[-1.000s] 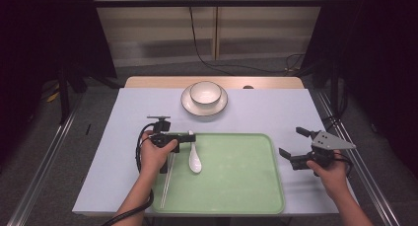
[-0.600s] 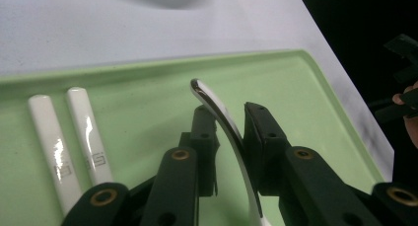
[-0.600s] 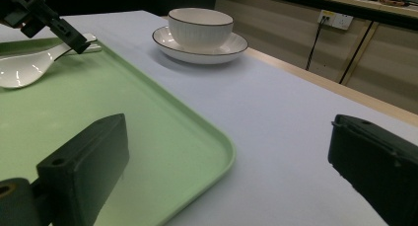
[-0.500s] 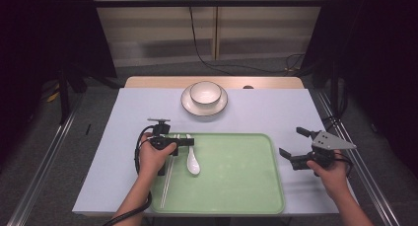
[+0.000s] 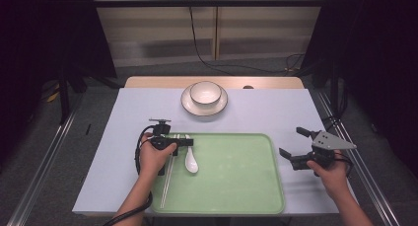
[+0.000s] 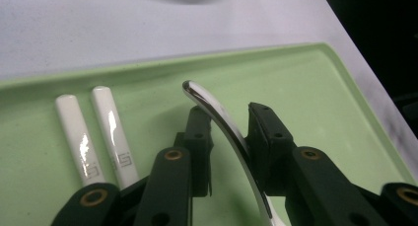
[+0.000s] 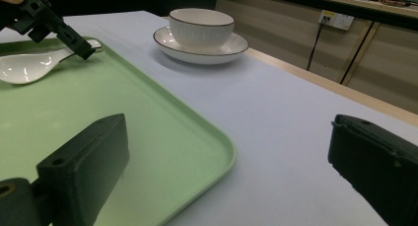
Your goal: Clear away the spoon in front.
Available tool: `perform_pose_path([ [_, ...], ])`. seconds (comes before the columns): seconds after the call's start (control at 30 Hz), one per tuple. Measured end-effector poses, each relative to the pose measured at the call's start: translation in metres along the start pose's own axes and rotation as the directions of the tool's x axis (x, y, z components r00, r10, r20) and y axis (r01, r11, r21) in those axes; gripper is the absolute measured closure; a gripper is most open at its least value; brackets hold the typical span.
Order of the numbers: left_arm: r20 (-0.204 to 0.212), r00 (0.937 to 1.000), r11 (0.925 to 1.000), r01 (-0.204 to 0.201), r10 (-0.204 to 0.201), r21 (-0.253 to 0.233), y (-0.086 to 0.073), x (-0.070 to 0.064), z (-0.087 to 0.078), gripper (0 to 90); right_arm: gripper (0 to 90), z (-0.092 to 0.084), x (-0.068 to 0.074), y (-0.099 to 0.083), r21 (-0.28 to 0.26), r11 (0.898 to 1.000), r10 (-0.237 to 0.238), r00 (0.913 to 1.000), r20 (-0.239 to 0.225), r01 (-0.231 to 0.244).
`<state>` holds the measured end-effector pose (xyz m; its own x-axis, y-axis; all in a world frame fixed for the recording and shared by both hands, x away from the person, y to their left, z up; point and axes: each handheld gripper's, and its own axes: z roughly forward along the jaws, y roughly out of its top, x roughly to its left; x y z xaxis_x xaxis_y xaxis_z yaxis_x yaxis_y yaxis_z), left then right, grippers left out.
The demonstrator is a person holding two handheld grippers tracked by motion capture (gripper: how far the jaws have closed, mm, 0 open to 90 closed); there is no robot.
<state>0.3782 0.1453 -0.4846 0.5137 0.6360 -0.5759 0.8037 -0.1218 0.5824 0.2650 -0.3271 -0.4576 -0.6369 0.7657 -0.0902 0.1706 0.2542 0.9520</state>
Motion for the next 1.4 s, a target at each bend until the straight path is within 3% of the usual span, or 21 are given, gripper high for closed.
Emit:
perform_pose_path([
  [0.9, -0.054, 0.9969, 0.9983, -0.057, 0.058, 0.012, 0.0012, -0.0037, 0.0023, 65.1, 1.6, -0.0008, -0.0006, 0.0003, 0.0, 1.0, -0.002, 1.0, 0.003, 0.002],
  [1.1, -0.067, 0.9961, 0.9984, -0.057, 0.057, 0.0, 0.0013, -0.0054, 0.0024, 64.3, 1.6, -0.0013, -0.0008, 0.0005, 0.004, 1.0, 0.0, 1.0, -0.004, 0.001],
  [1.4, -0.083, 0.9929, 0.9962, -0.087, 0.086, -0.008, 0.0044, -0.0081, -0.0009, 61.6, 1.6, -0.0017, -0.0009, 0.0006, 0.006, 1.0, 0.0, 1.0, -0.008, 0.0],
])
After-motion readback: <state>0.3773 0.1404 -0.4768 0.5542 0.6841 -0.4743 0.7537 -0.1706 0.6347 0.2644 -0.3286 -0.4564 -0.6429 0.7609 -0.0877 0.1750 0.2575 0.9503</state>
